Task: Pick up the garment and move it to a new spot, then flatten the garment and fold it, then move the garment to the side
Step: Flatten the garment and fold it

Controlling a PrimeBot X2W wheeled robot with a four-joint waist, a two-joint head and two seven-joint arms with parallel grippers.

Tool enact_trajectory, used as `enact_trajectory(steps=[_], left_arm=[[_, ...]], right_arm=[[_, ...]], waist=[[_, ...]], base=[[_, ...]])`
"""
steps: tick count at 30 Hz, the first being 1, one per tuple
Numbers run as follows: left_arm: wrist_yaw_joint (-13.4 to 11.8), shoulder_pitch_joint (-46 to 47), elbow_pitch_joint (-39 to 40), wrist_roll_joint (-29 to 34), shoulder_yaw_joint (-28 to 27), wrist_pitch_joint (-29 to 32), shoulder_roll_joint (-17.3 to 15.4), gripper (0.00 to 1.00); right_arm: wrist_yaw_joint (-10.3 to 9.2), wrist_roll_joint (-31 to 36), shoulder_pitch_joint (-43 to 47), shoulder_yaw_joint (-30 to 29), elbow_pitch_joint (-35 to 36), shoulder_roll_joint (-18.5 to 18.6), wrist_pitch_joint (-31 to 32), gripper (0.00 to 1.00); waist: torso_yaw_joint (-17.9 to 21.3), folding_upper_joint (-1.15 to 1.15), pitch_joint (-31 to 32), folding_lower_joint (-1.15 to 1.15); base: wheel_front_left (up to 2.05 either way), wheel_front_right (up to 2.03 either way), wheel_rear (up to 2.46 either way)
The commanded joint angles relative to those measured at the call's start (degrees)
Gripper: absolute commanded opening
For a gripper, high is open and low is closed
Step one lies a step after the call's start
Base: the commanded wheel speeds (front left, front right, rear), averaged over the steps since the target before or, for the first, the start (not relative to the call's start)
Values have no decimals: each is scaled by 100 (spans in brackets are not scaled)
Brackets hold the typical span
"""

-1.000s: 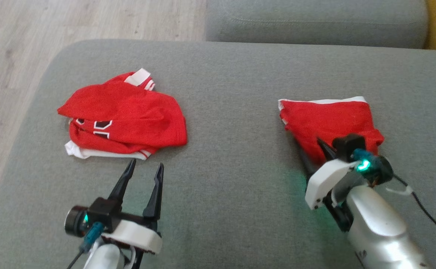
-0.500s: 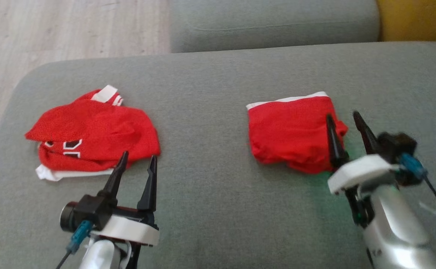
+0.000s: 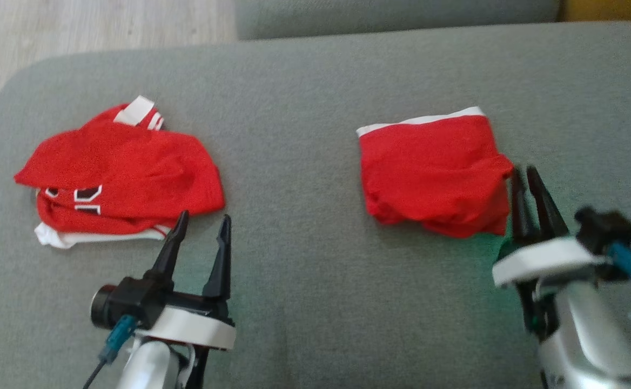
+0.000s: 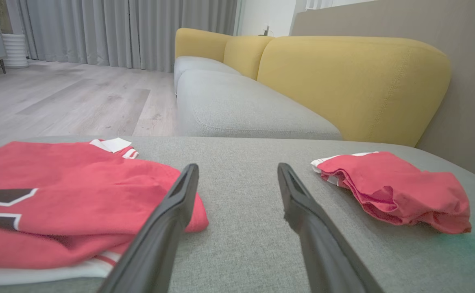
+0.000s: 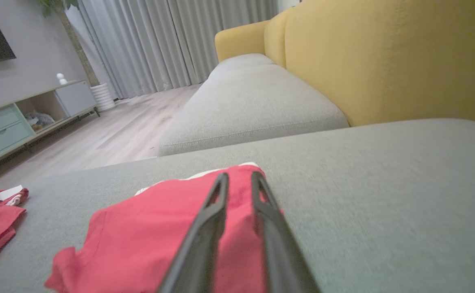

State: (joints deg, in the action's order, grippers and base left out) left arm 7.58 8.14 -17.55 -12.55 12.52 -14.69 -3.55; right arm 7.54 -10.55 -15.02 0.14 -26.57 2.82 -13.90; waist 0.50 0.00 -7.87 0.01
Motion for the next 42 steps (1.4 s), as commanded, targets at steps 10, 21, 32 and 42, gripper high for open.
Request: enact_trajectory(steps=[10, 21, 32, 42], left_arm=[[-9, 662, 168, -115, 117, -30, -75, 100], [-9, 807, 87, 5, 196, -30, -157, 100], [-9, 701, 75, -18, 246, -30, -132, 100], [-9, 683, 100, -138, 241, -30, -185, 100]], right_arm=[[-5, 501, -1653, -546, -936, 7, 355, 0], [-5, 1393, -2166, -872, -2637, 61, 0, 0], [-5, -148, -1637, 1152, -1696, 8, -108, 0], [-5, -411, -1683, 1505, -2707, 7, -109, 0]], waist=[[-689, 0, -776, -1], [-809, 0, -733, -1], [-745, 0, -442, -1], [-721, 0, -320, -1]], base=[[0, 0, 0], [0, 0, 0], [0, 0, 0], [0, 0, 0]])
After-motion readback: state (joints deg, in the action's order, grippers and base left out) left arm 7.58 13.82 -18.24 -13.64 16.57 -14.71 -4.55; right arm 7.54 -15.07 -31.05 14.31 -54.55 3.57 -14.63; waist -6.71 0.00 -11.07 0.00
